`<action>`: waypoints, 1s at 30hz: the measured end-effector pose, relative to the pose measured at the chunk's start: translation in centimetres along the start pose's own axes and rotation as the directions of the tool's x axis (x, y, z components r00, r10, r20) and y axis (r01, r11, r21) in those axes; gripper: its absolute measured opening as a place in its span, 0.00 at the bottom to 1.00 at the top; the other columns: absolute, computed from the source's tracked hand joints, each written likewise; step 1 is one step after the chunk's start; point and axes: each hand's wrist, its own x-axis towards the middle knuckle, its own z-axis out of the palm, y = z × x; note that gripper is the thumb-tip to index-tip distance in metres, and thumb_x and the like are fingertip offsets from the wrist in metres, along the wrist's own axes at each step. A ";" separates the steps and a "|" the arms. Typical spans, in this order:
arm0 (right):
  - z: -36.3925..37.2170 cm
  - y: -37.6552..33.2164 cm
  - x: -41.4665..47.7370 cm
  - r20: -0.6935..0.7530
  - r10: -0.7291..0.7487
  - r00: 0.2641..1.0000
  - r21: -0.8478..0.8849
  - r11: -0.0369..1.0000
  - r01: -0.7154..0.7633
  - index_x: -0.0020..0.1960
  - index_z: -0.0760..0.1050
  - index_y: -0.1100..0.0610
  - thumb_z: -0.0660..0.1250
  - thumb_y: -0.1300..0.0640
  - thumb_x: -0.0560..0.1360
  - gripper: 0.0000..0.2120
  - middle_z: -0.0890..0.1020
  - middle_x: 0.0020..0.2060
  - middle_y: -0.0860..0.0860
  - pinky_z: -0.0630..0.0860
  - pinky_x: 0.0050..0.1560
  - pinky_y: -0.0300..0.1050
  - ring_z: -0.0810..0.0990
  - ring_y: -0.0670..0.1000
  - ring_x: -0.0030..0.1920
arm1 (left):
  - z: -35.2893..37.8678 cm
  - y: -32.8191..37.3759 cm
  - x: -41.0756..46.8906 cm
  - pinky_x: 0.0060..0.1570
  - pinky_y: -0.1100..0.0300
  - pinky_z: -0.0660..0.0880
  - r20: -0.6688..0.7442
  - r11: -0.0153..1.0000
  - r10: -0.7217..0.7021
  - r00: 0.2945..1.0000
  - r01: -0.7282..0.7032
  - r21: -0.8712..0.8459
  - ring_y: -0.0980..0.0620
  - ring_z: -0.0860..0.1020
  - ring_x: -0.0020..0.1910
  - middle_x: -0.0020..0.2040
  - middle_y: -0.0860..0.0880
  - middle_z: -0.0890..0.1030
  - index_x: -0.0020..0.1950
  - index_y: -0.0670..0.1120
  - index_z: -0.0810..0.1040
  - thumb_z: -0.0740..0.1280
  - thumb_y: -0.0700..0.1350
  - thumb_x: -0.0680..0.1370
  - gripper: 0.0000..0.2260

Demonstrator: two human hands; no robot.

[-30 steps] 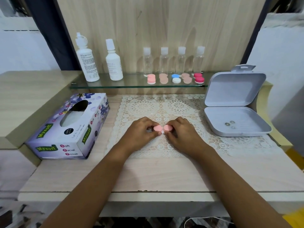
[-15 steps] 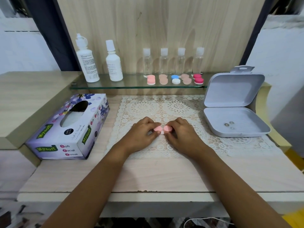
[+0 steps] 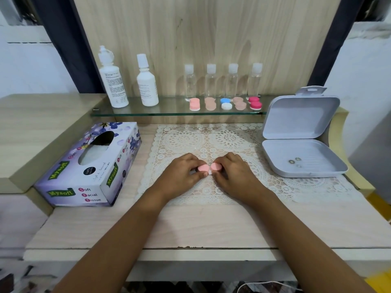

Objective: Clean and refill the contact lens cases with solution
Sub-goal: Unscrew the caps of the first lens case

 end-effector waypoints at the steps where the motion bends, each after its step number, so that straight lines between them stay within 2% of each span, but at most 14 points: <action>1: 0.0 0.0 0.0 -0.004 -0.001 1.000 -0.001 1.000 0.001 0.56 0.75 0.58 0.59 0.49 0.75 0.16 0.74 0.49 0.54 0.67 0.51 0.48 0.72 0.55 0.52 | 0.0 0.0 0.0 0.45 0.77 0.65 -0.005 1.000 0.000 1.000 0.000 -0.001 0.60 0.73 0.46 0.49 0.53 0.76 0.58 0.47 0.80 0.69 0.47 0.75 0.13; 5: 0.0 -0.1 0.0 -0.005 0.002 1.000 -0.008 1.000 -0.002 0.56 0.75 0.57 0.56 0.46 0.72 0.20 0.74 0.48 0.53 0.68 0.50 0.49 0.72 0.55 0.51 | 0.1 0.0 -0.1 0.45 0.77 0.64 -0.024 1.000 -0.004 1.000 0.004 -0.001 0.58 0.74 0.47 0.50 0.50 0.77 0.58 0.46 0.81 0.70 0.47 0.74 0.13; 19: -0.1 -0.3 -0.1 -0.002 0.016 1.000 0.016 1.000 -0.016 0.56 0.75 0.58 0.55 0.47 0.72 0.21 0.74 0.48 0.54 0.70 0.52 0.51 0.72 0.55 0.51 | 0.4 0.0 -0.3 0.44 0.75 0.64 -0.057 1.000 -0.005 0.998 0.006 0.015 0.59 0.73 0.46 0.49 0.53 0.76 0.58 0.47 0.81 0.69 0.49 0.75 0.13; 24: -0.2 -0.1 -0.2 0.002 0.010 1.000 0.098 0.995 -0.010 0.58 0.76 0.54 0.63 0.50 0.76 0.13 0.72 0.46 0.48 0.69 0.56 0.51 0.71 0.52 0.52 | -0.1 -0.3 0.0 0.45 0.79 0.63 0.020 0.998 -0.018 1.000 0.019 -0.055 0.61 0.73 0.46 0.49 0.54 0.75 0.60 0.45 0.79 0.69 0.47 0.75 0.15; 27: -0.3 0.0 0.0 0.028 0.014 1.000 0.122 0.992 -0.017 0.58 0.76 0.51 0.65 0.49 0.75 0.13 0.72 0.46 0.47 0.68 0.58 0.50 0.71 0.50 0.53 | -0.4 -0.5 0.2 0.46 0.80 0.62 0.078 0.999 -0.015 0.997 0.019 -0.046 0.60 0.72 0.49 0.51 0.54 0.74 0.62 0.45 0.78 0.68 0.46 0.76 0.16; 30: -0.1 0.0 0.2 0.021 0.019 1.000 0.128 0.992 -0.022 0.55 0.77 0.53 0.66 0.50 0.74 0.12 0.72 0.45 0.46 0.68 0.58 0.51 0.71 0.50 0.53 | -0.3 -0.4 0.2 0.46 0.79 0.63 0.052 0.999 -0.022 0.998 0.025 -0.049 0.60 0.73 0.47 0.51 0.54 0.74 0.61 0.45 0.78 0.69 0.46 0.75 0.15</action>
